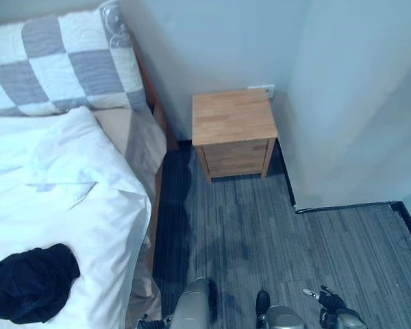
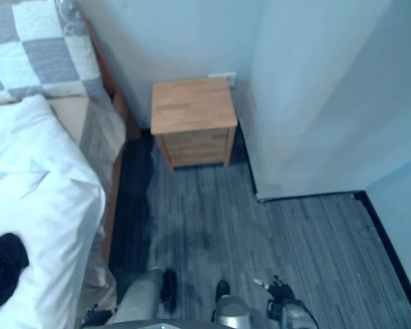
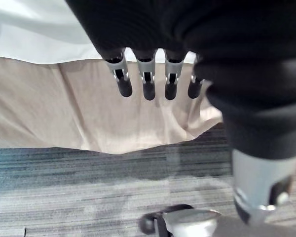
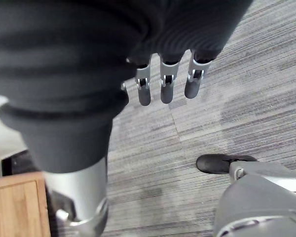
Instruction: Tidy up the quilt and then pick up the clothes from the bed and put them into the laundry hamper.
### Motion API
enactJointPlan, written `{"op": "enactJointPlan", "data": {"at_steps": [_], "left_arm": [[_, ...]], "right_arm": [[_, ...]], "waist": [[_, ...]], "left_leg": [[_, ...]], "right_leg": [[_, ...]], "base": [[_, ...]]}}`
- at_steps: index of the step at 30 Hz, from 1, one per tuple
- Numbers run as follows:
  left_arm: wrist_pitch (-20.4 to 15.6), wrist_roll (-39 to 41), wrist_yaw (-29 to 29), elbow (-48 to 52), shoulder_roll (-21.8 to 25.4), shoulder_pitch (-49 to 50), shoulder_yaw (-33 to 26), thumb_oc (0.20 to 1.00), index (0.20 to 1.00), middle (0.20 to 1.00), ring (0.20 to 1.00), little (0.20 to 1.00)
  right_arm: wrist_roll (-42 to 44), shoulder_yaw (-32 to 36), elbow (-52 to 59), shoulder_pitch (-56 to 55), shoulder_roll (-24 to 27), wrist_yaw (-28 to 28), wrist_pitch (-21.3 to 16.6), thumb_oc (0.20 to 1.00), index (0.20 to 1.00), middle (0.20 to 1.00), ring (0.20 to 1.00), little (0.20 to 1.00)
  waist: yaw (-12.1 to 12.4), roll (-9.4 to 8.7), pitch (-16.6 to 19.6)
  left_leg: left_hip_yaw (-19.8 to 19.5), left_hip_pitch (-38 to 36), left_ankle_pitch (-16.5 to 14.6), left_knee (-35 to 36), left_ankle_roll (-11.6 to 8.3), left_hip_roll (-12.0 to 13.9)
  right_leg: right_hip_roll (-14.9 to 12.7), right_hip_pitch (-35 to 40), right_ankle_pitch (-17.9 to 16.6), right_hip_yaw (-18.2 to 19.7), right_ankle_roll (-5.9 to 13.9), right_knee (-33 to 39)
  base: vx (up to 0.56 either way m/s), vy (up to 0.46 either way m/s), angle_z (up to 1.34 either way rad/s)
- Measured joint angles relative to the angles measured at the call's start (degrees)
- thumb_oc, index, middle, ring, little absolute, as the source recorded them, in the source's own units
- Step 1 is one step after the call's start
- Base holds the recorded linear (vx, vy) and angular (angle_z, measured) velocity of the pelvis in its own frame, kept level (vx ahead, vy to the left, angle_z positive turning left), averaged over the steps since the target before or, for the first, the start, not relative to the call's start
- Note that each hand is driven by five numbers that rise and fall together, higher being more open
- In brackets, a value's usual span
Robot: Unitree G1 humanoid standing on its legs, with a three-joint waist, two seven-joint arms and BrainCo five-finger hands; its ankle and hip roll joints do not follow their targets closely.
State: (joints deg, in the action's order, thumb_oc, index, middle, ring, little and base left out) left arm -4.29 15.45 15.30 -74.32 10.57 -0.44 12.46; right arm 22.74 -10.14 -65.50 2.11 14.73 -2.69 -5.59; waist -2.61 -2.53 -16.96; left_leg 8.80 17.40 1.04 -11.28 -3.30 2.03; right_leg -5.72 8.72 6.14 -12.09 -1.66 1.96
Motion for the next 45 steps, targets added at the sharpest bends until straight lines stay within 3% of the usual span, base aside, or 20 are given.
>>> {"op": "enactJointPlan", "data": {"at_steps": [1, 2, 3, 4, 5, 8, 10, 12, 13, 15, 18, 23, 26, 28, 30, 33, 39, 41, 42, 45], "left_arm": [[0.39, -0.04, -0.19, -1.66, 0.00, -1.60, 0.57, 1.000, 1.000, 1.000, 1.000, 1.000], [0.63, -0.26, -0.41, -2.25, -0.08, -2.20, -0.72, 1.000, 1.000, 1.000, 1.000, 1.000], [0.60, -0.35, -0.20, -3.36, -0.56, -0.89, -1.45, 1.000, 1.000, 1.000, 1.000, 1.000], [0.44, -0.46, -0.04, -3.20, -1.16, 1.05, -1.45, 1.000, 1.000, 1.000, 1.000, 1.000], [0.16, -0.46, -0.29, -3.14, -0.18, 1.17, 0.10, 1.000, 1.000, 1.000, 1.000, 1.000], [-1.75, -0.28, -2.53, -0.50, 0.85, -0.10, 1.05, 1.000, 1.000, 1.000, 1.000, 1.000], [-0.39, 0.02, -6.17, -0.37, 1.57, -0.41, 1.12, 1.000, 1.000, 1.000, 1.000, 1.000], [-0.07, -0.68, -5.93, -1.10, 0.95, -0.50, 1.23, 1.000, 1.000, 1.000, 1.000, 1.000], [0.69, -0.83, -5.31, -1.83, 0.82, -0.87, 0.73, 1.000, 1.000, 1.000, 1.000, 1.000], [2.41, -0.75, -5.90, -4.23, 0.71, -1.13, 0.46, 1.000, 1.000, 1.000, 1.000, 1.000], [2.31, -1.40, -5.42, -3.27, 0.95, 0.19, 0.90, 1.000, 1.000, 1.000, 1.000, 1.000], [2.11, -2.83, -2.60, -0.36, 0.96, 3.39, 2.22, 1.000, 1.000, 1.000, 1.000, 1.000], [1.52, -2.57, -2.01, -0.33, 0.16, 5.35, 0.37, 1.000, 1.000, 1.000, 1.000, 1.000], [-0.81, -2.73, -2.47, -0.67, -0.64, 4.51, -1.33, 1.000, 1.000, 1.000, 1.000, 1.000], [-2.89, -2.84, -2.55, -0.29, -1.18, 4.07, -1.24, 1.000, 1.000, 1.000, 1.000, 1.000], [-3.95, -3.92, -2.07, -0.26, 0.71, 2.79, -0.41, 1.000, 1.000, 1.000, 1.000, 1.000], [-1.12, -7.61, -0.32, 4.13, 1.62, -0.58, 5.18, 1.000, 1.000, 1.000, 1.000, 1.000], [0.51, -7.07, -0.06, 4.13, 0.20, -0.39, 5.20, 1.000, 1.000, 1.000, 1.000, 1.000], [1.09, -7.03, 0.26, 3.79, -0.96, 0.41, 5.17, 1.000, 1.000, 1.000, 1.000, 1.000], [1.11, -6.54, 1.29, 4.63, 1.67, 1.12, 4.93, 1.000, 1.000, 1.000, 1.000, 1.000]], "right_arm": [[0.03, -0.44, -2.18, 1.72, -1.01, 0.01, -0.79, 1.000, 1.000, 1.000, 1.000, 1.000], [-0.06, 1.57, -5.02, 2.68, -1.78, -0.02, -1.17, 1.000, 1.000, 1.000, 1.000, 1.000], [-0.02, 1.90, -4.60, 0.39, -2.99, -0.73, -1.25, 1.000, 1.000, 1.000, 1.000, 1.000], [-0.12, 0.34, -2.55, -2.21, -1.95, -0.73, -1.98, 1.000, 1.000, 1.000, 1.000, 1.000], [-0.13, -1.23, -0.67, -4.01, -2.65, -1.38, -2.56, 1.000, 1.000, 1.000, 1.000, 1.000], [-0.12, -1.52, -0.28, -4.37, -2.85, -2.05, -2.89, 1.000, 1.000, 1.000, 1.000, 1.000], [-0.02, -1.90, -0.26, -3.45, -3.60, -2.39, -2.91, 1.000, 1.000, 1.000, 1.000, 1.000], [1.36, -3.25, 0.43, -1.74, -2.10, -2.22, -2.98, 1.000, 1.000, 1.000, 1.000, 1.000], [2.40, -3.30, 3.27, -0.96, -1.31, -2.13, -3.58, 1.000, 1.000, 1.000, 1.000, 1.000], [2.66, -2.78, 3.91, -0.96, -1.34, -2.32, -3.32, 1.000, 1.000, 1.000, 1.000, 1.000], [3.06, -1.66, 3.49, -2.87, -3.60, -2.42, -2.98, 1.000, 1.000, 1.000, 1.000, 1.000], [4.10, 0.91, 2.67, -1.93, -2.98, -2.58, -2.92, 1.000, 1.000, 1.000, 1.000, 1.000], [-0.52, 0.55, 0.95, 0.99, -1.31, -2.94, -0.39, 1.000, 1.000, 1.000, 1.000, 1.000], [-1.43, 0.58, 1.50, 2.36, -0.10, -2.45, -0.76, 1.000, 1.000, 1.000, 1.000, 1.000], [-1.41, -0.88, 4.08, 0.94, 0.46, -1.89, -0.62, 1.000, 1.000, 1.000, 1.000, 1.000], [-1.18, -1.97, 5.27, -1.61, 0.77, -0.70, 0.94, 1.000, 1.000, 1.000, 1.000, 1.000], [10.10, -0.84, 5.98, -6.07, -1.15, -1.91, 2.72, 1.000, 1.000, 1.000, 1.000, 1.000], [13.94, 1.12, 6.33, -5.21, -1.27, -2.59, 1.44, 1.000, 1.000, 1.000, 1.000, 1.000], [16.21, 2.56, 6.77, -4.02, -1.41, -2.62, 1.19, 1.000, 1.000, 1.000, 1.000, 1.000], [16.60, 3.02, 8.82, -3.10, -2.29, -2.86, 1.20, 1.000, 1.000, 1.000, 1.000, 1.000]], "waist": [[1.26, 1.49, -0.89], [1.83, 0.61, -1.96], [4.35, -0.10, -0.52], [4.06, 2.53, 1.36], [3.52, 1.99, 2.61], [2.71, 0.77, 3.48], [3.54, 0.15, 3.29], [3.74, 1.32, 2.76], [1.48, 1.92, 2.38], [-1.14, 1.40, 1.99], [-2.39, 1.10, 1.71], [-3.84, 3.40, 0.51], [-3.16, 6.53, 0.18], [-2.57, 5.26, 0.22], [-2.54, 3.17, 1.01], [-3.14, 1.18, 3.56], [-4.13, 2.53, 5.09], [-4.54, 4.51, 5.78], [-4.12, 5.80, 6.30], [-1.60, 1.22, 6.36]], "left_leg": [[2.46, -0.86, -0.28, 9.14, -0.86, 1.35], [3.31, -1.41, -2.43, 5.22, 0.74, 2.10], [3.64, -2.80, -5.28, -7.21, 3.01, 1.88], [3.64, -4.14, -6.24, -9.83, 3.28, 2.95], [3.33, -4.75, -7.13, -9.82, 6.19, 1.19], [5.44, -8.55, -2.46, -1.18, 8.62, -2.56], [5.70, -10.99, -3.87, 0.91, 6.92, -3.19], [3.38, -12.68, -4.00, 3.77, 6.49, -1.89], [1.30, -12.95, -3.42, 5.75, 5.66, -2.09], [-2.26, -16.79, -2.84, 8.84, 6.19, -5.12], [-6.74, -19.15, -4.87, 8.17, 9.20, -6.98], [-16.71, -21.46, -8.24, 6.50, 5.92, -6.24], [-16.95, -25.11, -9.20, 8.09, 2.97, 0.17], [-17.38, -23.58, -5.31, 2.52, 1.68, 1.48], [-15.23, -22.40, -4.32, -1.15, 0.51, 1.95], [-6.87, -17.17, -3.60, -5.75, -0.62, 5.44], [14.72, -15.36, -5.52, -5.42, 0.12, 7.47], [15.24, -18.23, -5.69, 0.67, 2.13, 7.69], [12.67, -19.12, -5.66, 5.38, 1.05, 7.18], [8.95, -17.64, -3.65, 7.69, 3.23, 3.09]], "right_leg": [[0.86, 1.85, 1.67, -0.72, 2.47, 0.11], [-0.46, 2.56, 3.40, 0.14, 2.98, -2.60], [-3.27, 0.42, 8.14, 0.47, 4.23, -15.65], [-3.57, -2.90, 8.70, -0.84, 4.19, -25.65], [-7.73, -8.82, 6.41, 0.07, 4.48, -41.01], [-11.38, -18.86, 6.53, 0.20, 5.67, -48.09], [-10.45, -19.41, 6.52, -0.97, 5.72, -46.54], [-3.65, -17.83, 6.07, -1.84, 5.85, -24.61], [0.29, -17.81, 3.47, 1.35, 9.10, -8.35], [-0.09, -18.87, -4.88, 6.97, 10.57, 3.20], [-2.38, -20.80, -8.65, 12.38, 10.62, 2.41], [-2.27, -21.20, -11.29, 22.84, 9.92, -3.03], [2.47, -20.27, -12.97, 16.32, 8.02, -6.19], [3.69, -17.31, -10.72, 13.66, 3.83, -7.76], [2.88, -15.11, -10.56, 10.27, 2.74, -6.17], [2.61, -12.34, -10.62, 1.42, -0.54, -2.51], [-1.32, -8.73, -8.34, -20.70, 0.63, -2.16], [-1.05, -10.36, -6.14, -19.68, 2.16, -6.98], [-1.92, -14.03, -3.30, -17.70, 2.35, -14.96], [-6.08, -17.27, -0.65, -7.66, 4.26, -21.00]], "base": [[0.98, 0.383, 0.07], [0.59, 0.316, -0.41], [0.36, 0.178, -0.64], [0.32, 0.133, -0.31], [0.13, 0.021, 0.27], [0.10, -0.019, 0.63], [0.78, -0.410, 0.27], [0.67, -0.424, 0.08], [0.35, -0.155, 0.72], [0.47, -0.210, 1.17], [0.51, -0.288, 1.36], [0.40, -0.350, 0.99], [0.40, -0.386, 0.28], [0.26, -0.229, 0.41], [0.13, -0.160, 0.69], [0.04, -0.055, 1.17], [0.03, 0.108, 2.03], [-0.03, 0.061, 1.19], [-0.07, 0.101, 0.76], [-0.10, 0.131, 1.03]]}}
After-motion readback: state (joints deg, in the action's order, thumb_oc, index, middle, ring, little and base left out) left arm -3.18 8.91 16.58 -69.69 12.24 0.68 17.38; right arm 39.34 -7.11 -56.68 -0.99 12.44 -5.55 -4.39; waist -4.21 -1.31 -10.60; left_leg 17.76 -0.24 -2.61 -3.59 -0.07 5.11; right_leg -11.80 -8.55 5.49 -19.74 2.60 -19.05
